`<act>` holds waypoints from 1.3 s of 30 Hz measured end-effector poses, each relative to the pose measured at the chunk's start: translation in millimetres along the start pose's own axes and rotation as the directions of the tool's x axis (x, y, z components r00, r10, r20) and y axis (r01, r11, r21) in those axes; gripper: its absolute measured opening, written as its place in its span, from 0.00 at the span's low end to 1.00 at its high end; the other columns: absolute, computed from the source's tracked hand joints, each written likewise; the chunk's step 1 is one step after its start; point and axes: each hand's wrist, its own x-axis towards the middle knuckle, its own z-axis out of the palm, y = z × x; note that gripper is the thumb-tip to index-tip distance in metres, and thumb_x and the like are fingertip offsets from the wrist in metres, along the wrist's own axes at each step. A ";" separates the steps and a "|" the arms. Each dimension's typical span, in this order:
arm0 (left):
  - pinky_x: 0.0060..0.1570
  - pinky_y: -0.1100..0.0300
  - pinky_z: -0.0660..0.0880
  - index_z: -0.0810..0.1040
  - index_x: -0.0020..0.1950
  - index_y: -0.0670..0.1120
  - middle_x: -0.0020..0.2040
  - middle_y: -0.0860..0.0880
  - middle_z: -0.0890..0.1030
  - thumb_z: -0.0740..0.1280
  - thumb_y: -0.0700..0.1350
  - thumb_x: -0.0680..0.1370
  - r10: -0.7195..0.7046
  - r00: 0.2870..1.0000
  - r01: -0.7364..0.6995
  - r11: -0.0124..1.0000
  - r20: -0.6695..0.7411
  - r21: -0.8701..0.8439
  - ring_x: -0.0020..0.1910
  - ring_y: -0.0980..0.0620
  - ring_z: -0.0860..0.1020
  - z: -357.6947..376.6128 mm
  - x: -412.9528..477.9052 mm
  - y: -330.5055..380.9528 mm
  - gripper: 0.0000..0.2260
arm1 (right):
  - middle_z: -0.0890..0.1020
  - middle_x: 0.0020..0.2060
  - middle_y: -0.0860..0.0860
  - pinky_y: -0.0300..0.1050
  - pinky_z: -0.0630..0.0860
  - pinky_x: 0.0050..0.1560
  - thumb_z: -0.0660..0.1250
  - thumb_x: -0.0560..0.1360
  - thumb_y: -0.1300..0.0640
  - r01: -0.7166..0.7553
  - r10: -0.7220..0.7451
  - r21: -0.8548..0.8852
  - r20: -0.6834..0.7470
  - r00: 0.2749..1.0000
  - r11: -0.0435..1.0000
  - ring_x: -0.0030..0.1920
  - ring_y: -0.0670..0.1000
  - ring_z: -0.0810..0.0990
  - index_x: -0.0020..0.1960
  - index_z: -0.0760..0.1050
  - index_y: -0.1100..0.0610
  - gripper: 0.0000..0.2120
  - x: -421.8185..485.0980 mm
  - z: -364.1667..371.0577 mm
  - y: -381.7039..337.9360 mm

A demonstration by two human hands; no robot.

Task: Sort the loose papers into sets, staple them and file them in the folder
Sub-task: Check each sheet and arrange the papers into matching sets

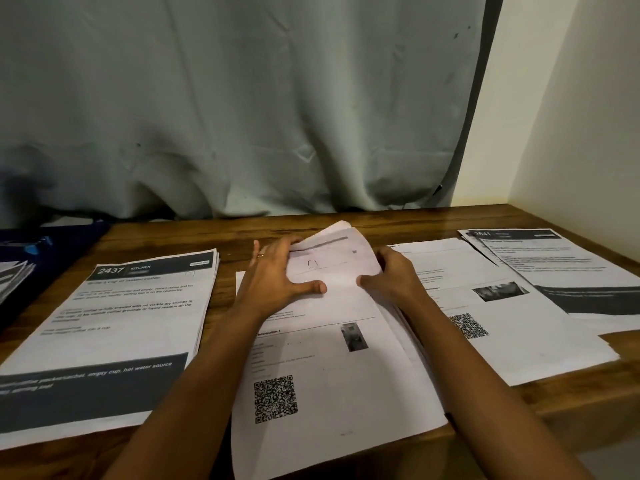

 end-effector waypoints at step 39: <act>0.48 0.53 0.77 0.77 0.59 0.38 0.58 0.41 0.80 0.68 0.37 0.74 -0.621 0.758 0.650 0.694 0.201 -0.309 0.53 0.40 0.79 -20.3 -32.8 17.7 0.14 | 0.75 0.64 0.58 0.51 0.73 0.61 0.73 0.71 0.58 -0.259 0.258 0.021 0.050 0.965 0.966 0.63 0.61 0.74 0.65 0.71 0.64 0.25 -28.2 -13.5 -18.5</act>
